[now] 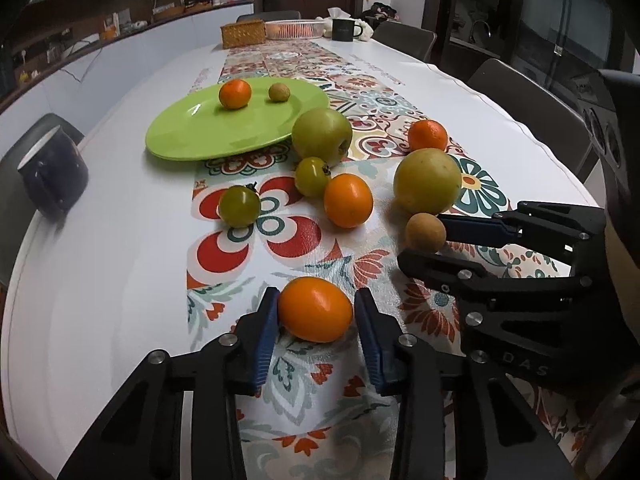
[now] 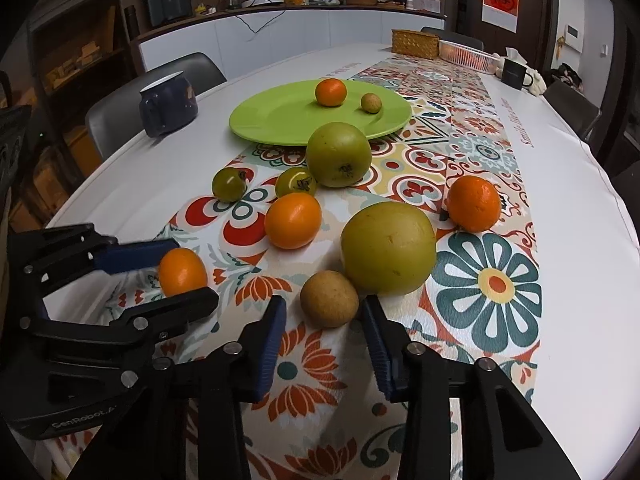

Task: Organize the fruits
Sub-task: 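Grasp another orange with left tool while right tool grasps a brown fruit, then carry both fruits onto the green plate and release them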

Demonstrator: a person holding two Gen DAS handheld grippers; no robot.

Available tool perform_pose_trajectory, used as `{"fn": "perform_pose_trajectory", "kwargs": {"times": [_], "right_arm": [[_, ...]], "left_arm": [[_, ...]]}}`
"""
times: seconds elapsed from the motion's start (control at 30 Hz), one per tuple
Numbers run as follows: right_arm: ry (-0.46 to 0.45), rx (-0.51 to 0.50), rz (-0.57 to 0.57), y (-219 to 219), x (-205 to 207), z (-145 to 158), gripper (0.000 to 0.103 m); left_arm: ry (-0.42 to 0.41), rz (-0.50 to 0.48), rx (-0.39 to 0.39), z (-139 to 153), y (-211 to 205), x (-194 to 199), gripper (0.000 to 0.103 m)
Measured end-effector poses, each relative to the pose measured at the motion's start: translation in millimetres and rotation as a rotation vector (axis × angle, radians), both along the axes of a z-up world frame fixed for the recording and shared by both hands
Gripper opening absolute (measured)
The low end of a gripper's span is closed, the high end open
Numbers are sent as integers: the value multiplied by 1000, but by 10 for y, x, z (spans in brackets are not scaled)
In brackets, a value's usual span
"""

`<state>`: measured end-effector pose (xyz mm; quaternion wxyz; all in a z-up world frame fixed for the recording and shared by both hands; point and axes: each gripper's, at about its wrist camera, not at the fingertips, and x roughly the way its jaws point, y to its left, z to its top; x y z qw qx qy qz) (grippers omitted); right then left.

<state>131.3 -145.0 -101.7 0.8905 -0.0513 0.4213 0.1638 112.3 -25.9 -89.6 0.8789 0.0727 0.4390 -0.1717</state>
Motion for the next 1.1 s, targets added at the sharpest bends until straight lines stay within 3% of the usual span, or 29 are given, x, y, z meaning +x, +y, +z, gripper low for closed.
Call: {"fn": "perform_pose_trajectory", "kwargs": {"times": [0.1,0.67,1.1], "right_arm": [[-4,-3,0,1,15,4,31],[-56,27,18,-5,-136,222,31],[-148,78,38,-16,-268,633,31]], "left_arm": [[2,6,-3,3,4,-4,36],[-36,41,-18,213,53,-147,35],[-109,103,-33,571,146,-261,35]]}}
